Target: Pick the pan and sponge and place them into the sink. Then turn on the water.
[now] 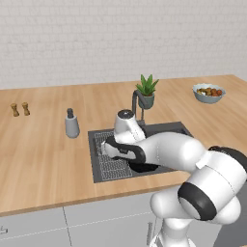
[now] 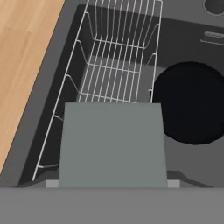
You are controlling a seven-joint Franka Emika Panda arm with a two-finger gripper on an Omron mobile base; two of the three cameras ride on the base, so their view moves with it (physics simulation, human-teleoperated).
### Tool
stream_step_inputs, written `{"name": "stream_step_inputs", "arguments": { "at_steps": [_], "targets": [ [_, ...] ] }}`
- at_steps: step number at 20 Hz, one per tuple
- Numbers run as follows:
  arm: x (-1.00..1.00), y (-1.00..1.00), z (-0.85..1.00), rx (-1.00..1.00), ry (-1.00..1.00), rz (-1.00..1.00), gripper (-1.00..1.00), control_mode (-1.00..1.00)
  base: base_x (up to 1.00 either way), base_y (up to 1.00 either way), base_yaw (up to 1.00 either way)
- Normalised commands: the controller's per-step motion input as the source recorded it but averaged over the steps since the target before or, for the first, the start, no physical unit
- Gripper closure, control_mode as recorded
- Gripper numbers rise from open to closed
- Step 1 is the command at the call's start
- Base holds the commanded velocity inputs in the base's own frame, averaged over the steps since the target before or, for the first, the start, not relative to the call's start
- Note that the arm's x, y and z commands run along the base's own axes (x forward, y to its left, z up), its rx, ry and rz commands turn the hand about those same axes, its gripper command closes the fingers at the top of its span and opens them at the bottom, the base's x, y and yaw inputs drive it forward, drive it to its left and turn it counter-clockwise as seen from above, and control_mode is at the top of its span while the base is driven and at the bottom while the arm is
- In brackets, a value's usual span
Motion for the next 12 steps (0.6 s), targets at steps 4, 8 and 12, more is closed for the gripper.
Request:
{"name": "stream_step_inputs", "arguments": {
  "at_steps": [4,8,12],
  "targets": [
    [0.09,-0.4,-0.04,0.0,0.0,0.0,1.0,-1.0,0.0,0.0,0.0],
    [0.0,-0.55,-0.14,0.0,0.0,0.0,1.0,-1.0,0.0,0.0,0.0],
    [-0.04,-0.61,-0.16,0.0,0.0,0.0,1.0,-1.0,0.0,0.0,0.0]
  ]
}}
